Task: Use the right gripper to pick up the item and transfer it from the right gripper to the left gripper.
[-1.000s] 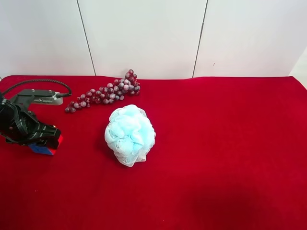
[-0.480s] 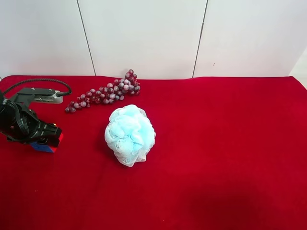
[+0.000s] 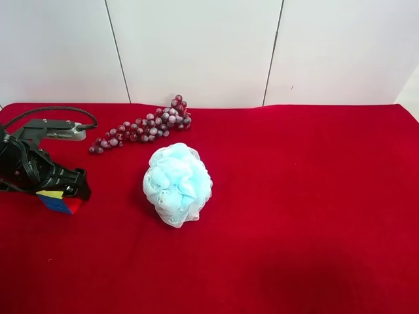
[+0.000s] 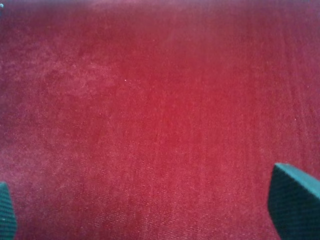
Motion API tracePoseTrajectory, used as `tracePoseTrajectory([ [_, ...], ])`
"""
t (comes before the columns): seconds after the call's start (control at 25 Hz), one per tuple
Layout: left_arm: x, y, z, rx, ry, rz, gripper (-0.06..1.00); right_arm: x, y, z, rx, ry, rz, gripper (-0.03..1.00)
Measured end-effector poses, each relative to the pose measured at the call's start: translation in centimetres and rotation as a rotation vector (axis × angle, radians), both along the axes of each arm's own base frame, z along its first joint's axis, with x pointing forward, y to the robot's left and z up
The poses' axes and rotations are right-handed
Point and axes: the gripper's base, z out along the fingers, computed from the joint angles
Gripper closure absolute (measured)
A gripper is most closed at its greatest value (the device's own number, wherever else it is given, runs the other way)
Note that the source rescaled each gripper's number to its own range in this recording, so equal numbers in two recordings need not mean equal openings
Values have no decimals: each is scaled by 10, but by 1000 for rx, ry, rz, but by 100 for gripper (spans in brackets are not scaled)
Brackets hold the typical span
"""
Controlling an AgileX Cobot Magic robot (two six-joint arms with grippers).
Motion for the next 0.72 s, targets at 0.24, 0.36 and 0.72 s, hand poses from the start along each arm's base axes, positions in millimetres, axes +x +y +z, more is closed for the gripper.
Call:
tracePoseTrajectory([
  [0.24, 1, -2, 18, -17, 1, -11, -5, 0, 0, 0, 0, 0, 0, -3],
  [0.36, 2, -4, 47, -38, -17, -31, -5, 0, 0, 0, 0, 0, 0, -3],
  [0.72, -26, -10, 143, -89, -40, -116, -5, 0, 0, 0, 0, 0, 0, -3],
])
